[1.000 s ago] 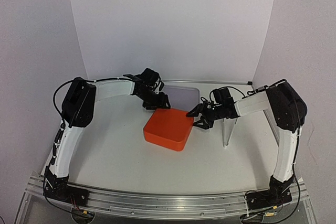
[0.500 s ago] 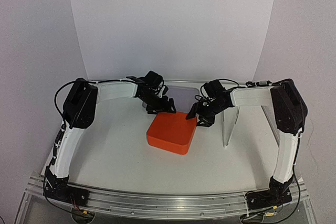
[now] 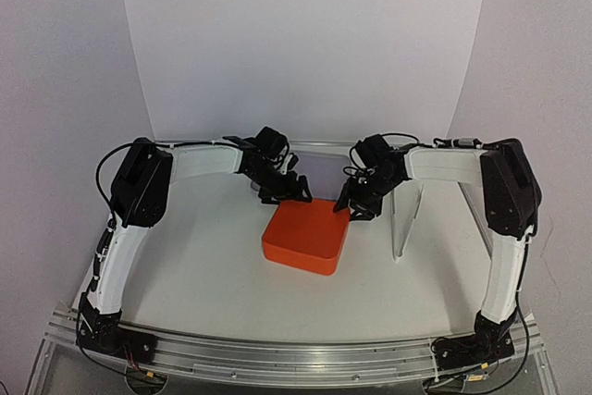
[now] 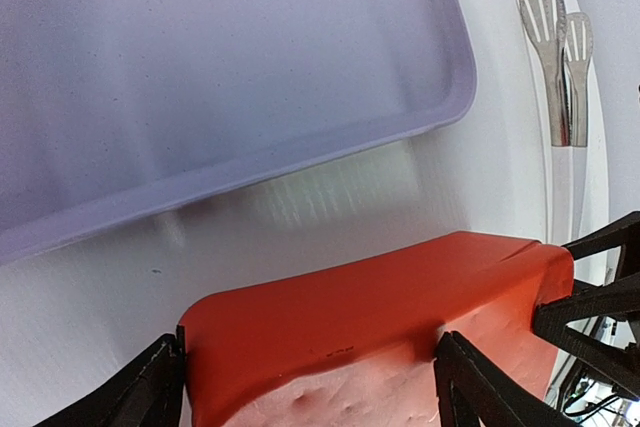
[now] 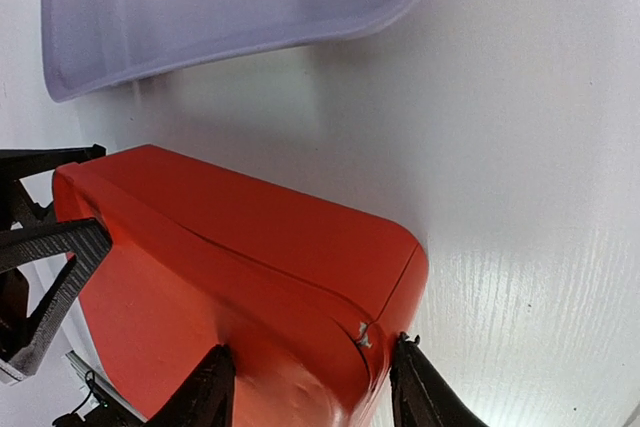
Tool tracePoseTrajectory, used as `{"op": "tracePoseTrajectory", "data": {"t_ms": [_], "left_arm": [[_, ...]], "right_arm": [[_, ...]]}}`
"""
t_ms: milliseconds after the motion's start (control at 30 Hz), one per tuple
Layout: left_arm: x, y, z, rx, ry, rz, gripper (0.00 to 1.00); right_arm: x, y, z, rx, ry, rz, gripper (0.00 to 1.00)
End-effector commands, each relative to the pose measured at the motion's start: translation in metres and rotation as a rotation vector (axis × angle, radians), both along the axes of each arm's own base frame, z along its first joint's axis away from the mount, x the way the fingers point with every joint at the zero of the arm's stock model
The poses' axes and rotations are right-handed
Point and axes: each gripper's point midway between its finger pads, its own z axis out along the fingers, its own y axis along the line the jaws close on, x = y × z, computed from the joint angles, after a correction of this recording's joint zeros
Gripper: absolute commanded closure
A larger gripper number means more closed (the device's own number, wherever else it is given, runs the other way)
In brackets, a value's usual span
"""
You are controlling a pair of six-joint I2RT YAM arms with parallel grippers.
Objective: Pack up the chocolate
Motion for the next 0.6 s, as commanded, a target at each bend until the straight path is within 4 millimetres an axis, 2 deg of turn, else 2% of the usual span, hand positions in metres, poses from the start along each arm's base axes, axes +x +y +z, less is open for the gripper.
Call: {"op": "tracePoseTrajectory", "data": {"t_ms": [0, 300, 467, 567], "left_arm": [[-0.070, 0.016, -0.072, 0.168, 0.234, -0.068, 0.16], [-0.084, 0.004, -0.072, 0.125, 0.257, -0.114, 0.17], [-0.102, -0.017, -0.080, 0.127, 0.281, -0.192, 0.21], [-0.120, -0.026, -0.094, 0.166, 0.298, -0.250, 0.23]], "right_arm": [[-0.004, 0.008, 0.007, -0.036, 0.005, 0.047, 0.52], [-0.010, 0.019, -0.016, -0.031, 0.088, 0.056, 0.63], [-0.018, 0.030, -0.038, 0.007, 0.153, 0.072, 0.68], [-0.023, 0.034, -0.057, 0.033, 0.190, 0.060, 0.73]]}}
